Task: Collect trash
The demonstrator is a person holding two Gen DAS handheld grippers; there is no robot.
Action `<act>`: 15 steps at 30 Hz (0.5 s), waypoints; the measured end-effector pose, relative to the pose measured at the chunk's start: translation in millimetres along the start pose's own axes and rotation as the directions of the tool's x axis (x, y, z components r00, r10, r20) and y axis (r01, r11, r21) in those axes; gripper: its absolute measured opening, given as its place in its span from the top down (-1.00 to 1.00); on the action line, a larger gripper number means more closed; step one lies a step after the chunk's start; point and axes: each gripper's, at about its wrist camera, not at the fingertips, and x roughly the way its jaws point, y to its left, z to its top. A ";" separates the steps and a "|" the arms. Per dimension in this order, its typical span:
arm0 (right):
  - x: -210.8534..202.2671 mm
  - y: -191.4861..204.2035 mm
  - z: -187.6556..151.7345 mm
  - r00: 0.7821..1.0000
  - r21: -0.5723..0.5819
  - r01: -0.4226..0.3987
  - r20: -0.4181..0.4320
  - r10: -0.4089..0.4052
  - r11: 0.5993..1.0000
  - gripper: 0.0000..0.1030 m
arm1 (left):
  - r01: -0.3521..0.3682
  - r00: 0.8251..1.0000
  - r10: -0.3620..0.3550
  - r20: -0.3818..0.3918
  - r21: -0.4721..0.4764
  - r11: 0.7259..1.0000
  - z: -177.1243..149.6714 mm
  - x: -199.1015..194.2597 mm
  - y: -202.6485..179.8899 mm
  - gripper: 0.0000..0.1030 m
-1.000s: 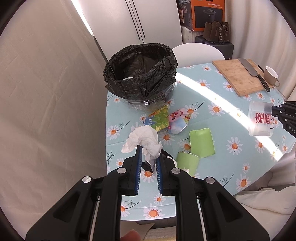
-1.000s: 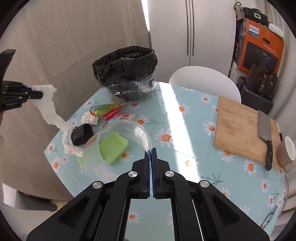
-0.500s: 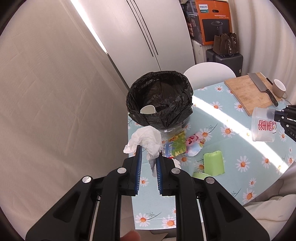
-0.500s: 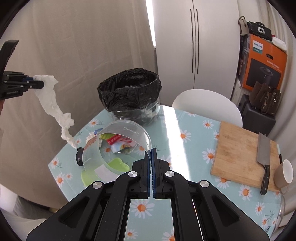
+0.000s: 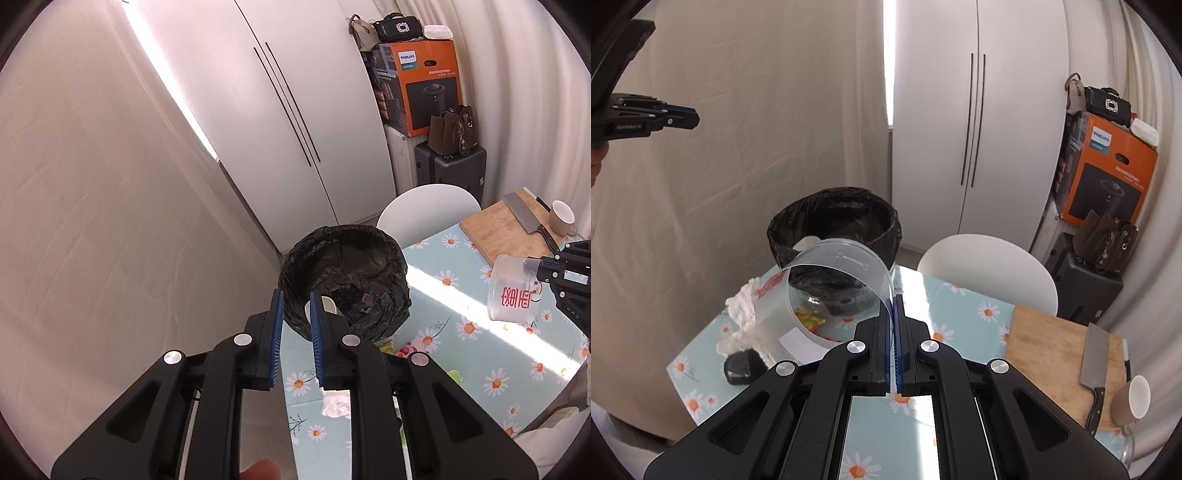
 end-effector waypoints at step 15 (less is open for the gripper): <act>33.7 16.5 8.6 0.998 -0.012 -0.019 -0.062 0.018 1.000 0.97 | 0.139 0.983 -0.147 -0.108 -0.077 0.987 -58.1 80.5 2.9 -0.88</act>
